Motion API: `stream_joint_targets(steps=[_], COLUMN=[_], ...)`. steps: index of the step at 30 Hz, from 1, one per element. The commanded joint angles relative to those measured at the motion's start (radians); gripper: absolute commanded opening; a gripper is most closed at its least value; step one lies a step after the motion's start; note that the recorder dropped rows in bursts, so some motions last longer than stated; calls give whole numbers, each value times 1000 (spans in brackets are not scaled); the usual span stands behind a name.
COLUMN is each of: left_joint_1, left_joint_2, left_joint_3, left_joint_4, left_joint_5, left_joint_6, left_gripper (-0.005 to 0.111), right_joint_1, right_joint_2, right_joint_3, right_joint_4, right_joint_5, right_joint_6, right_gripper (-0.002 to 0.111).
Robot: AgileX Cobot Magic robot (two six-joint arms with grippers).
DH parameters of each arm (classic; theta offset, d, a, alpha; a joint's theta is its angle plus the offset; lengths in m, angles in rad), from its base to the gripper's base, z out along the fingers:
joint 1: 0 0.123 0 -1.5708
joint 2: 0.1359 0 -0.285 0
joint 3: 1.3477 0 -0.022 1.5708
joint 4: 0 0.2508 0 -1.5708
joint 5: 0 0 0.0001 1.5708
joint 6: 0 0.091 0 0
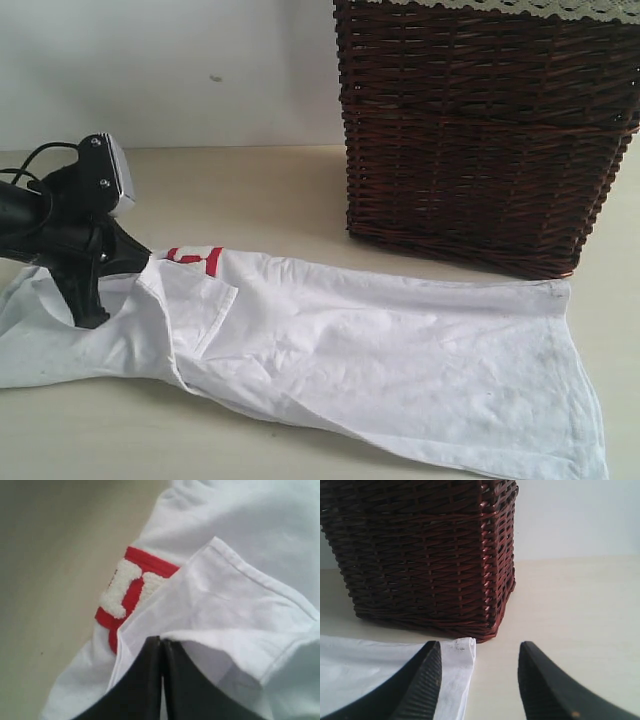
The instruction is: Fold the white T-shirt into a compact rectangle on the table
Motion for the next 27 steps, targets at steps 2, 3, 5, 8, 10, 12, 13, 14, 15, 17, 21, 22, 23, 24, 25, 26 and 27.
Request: stream_joint_targets(steps=[2,3,5,8,10,12,13,14,15,17,21,22,23,24,25,26,27], left_joint_1=[-8,-8,-8,-8,-5,20,39,60,78,127,212,229,245,257,271,278,280], left_joint_2=[1,1,1,1,-8,-35,-50,-63,-69,-80,-110,-125,-136,-140,-142,-142,-138], left_joint_3=[2,2,2,2,4,13,21,31,38,52,56,56,56,56,56,56,58], left_joint_4=[-53,-53,-53,-56,-21,123,199,253,280,309,302,300,300,300,300,300,300], left_joint_5=[-2,-2,-2,-4,-13,-18,-14,-4,12,61,133,136,141,155,184,204,217], left_joint_6=[1,1,1,-5,-57,-156,-208,-242,-248,-248,-286,-294,-299,-301,-301,-299,-297], left_gripper=[23,32,47,63,61,53,48,42,38,32,28,28,28,28,28,28,28], right_joint_1=[-6,-6,-6,-6,-6,-6,-6,-6,-6,-6,-6,-6,-6,-6,-6,-6,-6], right_joint_2=[-6,-6,-6,-6,-6,-6,-6,-6,-6,-6,-6,-6,-6,-6,-6,-6,-6], right_joint_3=[5,5,5,5,5,5,5,5,5,5,5,5,5,5,5,5,5], right_joint_4=[-3,-3,-3,-3,-3,-3,-3,-3,-3,-3,-3,-3,-3,-3,-3,-3,-3], right_joint_5=[-13,-13,-13,-13,-13,-13,-13,-13,-13,-13,-13,-13,-13,-13,-13,-13,-13], right_joint_6=[1,1,1,1,1,1,1,1,1,1,1,1,1,1,1,1,1], right_gripper=[47,47,47,47,47,47,47,47,47,47,47,47,47,47,47,47,47])
